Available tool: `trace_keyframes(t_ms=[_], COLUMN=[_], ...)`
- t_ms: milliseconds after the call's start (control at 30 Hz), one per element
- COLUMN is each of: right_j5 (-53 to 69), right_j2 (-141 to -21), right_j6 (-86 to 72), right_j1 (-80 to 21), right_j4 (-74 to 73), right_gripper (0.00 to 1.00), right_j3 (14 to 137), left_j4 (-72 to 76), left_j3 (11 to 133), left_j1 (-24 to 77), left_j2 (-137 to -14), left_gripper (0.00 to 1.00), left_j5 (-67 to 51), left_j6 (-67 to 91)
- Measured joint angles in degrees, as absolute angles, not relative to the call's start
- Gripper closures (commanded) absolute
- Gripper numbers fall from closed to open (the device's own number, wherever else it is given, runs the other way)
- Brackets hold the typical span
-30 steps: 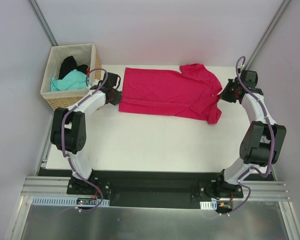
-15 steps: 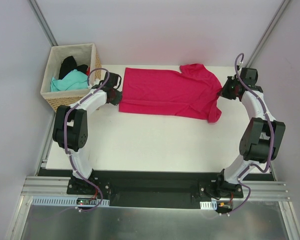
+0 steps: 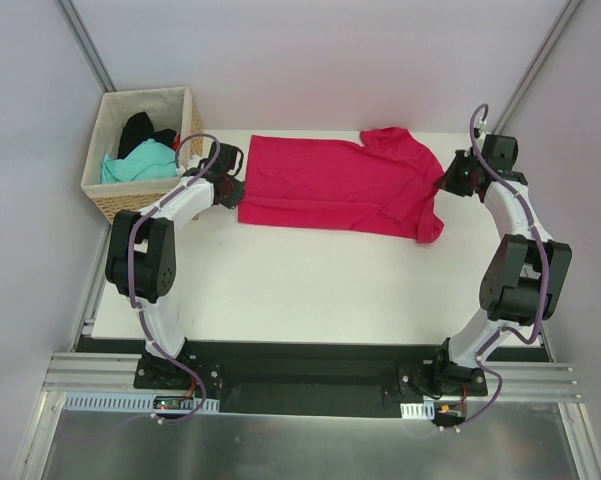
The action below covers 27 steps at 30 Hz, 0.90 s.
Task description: Fold and stack the t-shirts
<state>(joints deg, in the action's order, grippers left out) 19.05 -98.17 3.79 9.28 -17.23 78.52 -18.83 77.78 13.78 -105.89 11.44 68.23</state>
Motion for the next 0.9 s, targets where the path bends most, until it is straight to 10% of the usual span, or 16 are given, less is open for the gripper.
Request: trace_keyframes(t_ms=[900], right_j5=[22.26], right_j2=[-103.63], right_j6=[3.03], right_j1=[9.87], right_j4=[-14.87], right_gripper=[0.99], right_j3=[81.65], left_j4=[-18.87], left_j3=[81.43], left_j1=[13.78], left_j2=[-110.02], left_gripper=[1.0], left_j5=[12.14], left_j6=[66.63])
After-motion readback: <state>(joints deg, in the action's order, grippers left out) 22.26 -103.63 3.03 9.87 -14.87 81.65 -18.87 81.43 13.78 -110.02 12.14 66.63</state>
